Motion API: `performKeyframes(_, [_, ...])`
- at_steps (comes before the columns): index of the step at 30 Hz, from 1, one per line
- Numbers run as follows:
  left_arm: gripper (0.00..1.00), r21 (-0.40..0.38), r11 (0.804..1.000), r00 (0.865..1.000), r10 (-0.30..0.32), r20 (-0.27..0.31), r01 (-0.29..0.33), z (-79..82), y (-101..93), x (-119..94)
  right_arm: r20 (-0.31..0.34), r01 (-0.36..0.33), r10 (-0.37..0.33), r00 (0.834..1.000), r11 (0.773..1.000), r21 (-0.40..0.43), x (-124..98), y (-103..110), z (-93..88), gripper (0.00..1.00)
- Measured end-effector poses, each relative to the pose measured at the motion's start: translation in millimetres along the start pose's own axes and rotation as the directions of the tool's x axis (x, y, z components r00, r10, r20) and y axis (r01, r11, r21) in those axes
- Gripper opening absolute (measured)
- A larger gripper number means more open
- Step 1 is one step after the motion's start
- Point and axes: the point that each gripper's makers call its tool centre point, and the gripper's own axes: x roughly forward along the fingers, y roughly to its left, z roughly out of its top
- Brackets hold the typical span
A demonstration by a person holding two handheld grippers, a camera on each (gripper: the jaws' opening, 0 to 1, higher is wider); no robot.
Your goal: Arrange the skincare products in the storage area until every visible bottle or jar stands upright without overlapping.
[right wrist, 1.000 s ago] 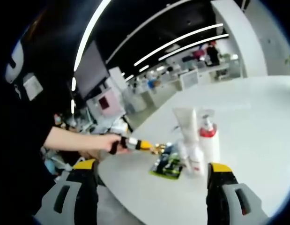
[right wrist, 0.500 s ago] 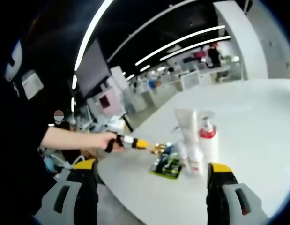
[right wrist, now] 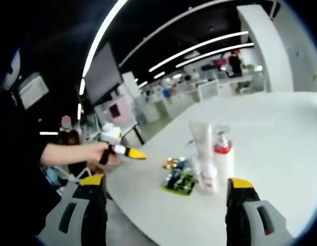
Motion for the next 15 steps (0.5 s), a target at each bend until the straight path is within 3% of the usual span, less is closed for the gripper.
performKeyframes(12, [0.86, 0.156, 0.988, 1.0, -0.007, 0.005, 0.006, -7.3, -33.1, -42.3, -0.005, 0.032, -0.032, 0.999, 0.999, -0.034, -9.9, -6.6, -0.8, 0.99])
performKeyframes(13, [0.87, 0.143, 0.989, 0.999, -0.044, 0.026, 0.039, -5.2, -43.5, -47.4, -0.007, 0.034, -0.034, 0.999, 0.998, -0.044, -10.8, -6.2, -0.1, 0.99])
performKeyframes(15, [0.9, 0.141, 0.989, 0.996, -0.06, 0.064, 0.051, -2.5, -53.3, -56.2, -0.006, 0.035, -0.035, 0.999, 0.998, -0.059, -11.8, -6.1, 1.3, 0.99])
